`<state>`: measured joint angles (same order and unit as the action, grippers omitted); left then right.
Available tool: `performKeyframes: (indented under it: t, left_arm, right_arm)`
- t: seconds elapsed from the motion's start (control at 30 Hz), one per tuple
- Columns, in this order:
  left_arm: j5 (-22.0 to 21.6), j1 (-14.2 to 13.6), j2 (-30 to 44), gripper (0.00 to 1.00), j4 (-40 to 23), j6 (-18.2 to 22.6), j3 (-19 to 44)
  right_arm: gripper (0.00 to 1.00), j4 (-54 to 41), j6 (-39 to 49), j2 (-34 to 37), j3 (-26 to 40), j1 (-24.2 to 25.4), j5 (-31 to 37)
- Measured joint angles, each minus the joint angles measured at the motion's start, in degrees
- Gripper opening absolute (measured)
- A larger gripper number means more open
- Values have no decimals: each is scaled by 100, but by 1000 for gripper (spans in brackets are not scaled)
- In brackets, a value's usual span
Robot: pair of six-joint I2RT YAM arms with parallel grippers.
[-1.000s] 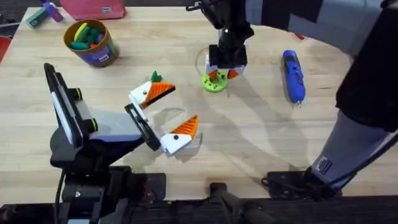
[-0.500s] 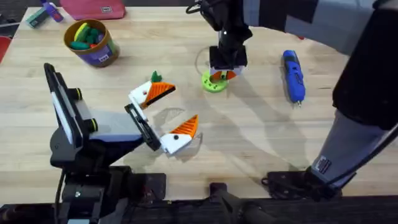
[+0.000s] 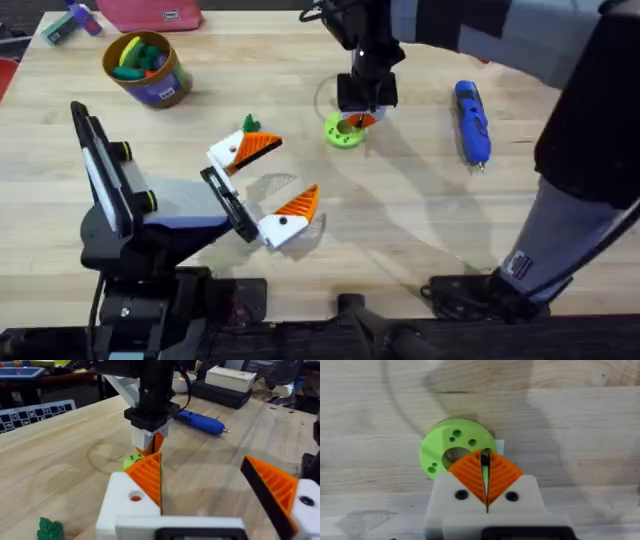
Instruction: Pick up the gripper from the table and insert it into the empty holder that is missing its gripper. Then pick up a screw, insert it into the mounting hole, and use the screwdriver to tighten it. Finally, clean up the table by picking up the vegetable and placing it into the bucket.
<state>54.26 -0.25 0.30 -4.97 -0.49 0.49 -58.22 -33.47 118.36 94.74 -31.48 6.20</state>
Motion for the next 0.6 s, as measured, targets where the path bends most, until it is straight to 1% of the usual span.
performKeyframes:
  t: [0.33, 0.5, 0.6]
  left_arm:
    - [0, 0, 0, 985, 0, 0, 0]
    - [0, 0, 1, 985, 0, 0, 0]
    - [0, 0, 1, 985, 1, 0, 0]
  right_arm:
    - [7, -177, 2, -51, 28, -2, -22]
    - [6, -795, 50, -283, 404, -17, -22]
    - [6, -1113, 151, -527, 851, -38, -21]
